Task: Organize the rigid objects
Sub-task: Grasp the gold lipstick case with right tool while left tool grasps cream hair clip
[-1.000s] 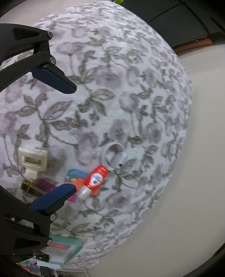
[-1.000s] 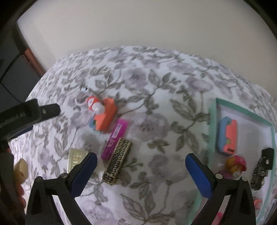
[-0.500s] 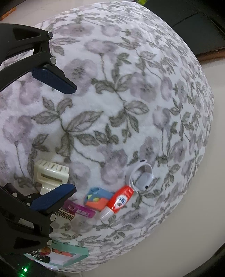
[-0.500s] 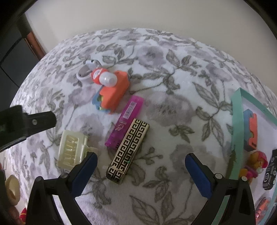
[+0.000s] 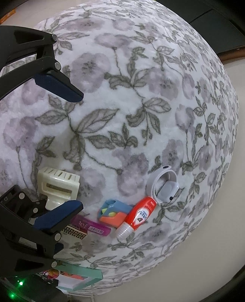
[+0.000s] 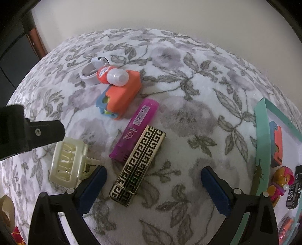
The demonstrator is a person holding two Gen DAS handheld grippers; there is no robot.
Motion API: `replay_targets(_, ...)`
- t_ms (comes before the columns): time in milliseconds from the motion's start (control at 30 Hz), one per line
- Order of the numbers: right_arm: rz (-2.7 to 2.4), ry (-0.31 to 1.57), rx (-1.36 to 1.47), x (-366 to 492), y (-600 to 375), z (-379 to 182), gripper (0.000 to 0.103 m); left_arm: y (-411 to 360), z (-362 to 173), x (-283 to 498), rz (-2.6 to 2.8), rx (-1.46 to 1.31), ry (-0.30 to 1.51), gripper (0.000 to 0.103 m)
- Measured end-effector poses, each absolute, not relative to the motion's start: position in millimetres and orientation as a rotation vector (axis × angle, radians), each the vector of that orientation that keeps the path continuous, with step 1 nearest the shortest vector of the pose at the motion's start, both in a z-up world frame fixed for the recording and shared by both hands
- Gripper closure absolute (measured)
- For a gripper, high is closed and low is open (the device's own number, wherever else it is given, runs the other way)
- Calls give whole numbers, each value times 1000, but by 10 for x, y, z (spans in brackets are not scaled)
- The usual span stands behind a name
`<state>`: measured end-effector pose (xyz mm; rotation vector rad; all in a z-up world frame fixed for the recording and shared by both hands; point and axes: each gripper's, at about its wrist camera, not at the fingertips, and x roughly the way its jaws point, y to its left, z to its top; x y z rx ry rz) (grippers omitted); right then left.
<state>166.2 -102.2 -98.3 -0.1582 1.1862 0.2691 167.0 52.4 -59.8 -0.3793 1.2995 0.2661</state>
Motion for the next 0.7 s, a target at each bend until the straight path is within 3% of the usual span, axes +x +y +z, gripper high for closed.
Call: replay_targets(700,248,1165,-118,1744,-1274,-951,14,86,-764,1872,162,-329,1342,0)
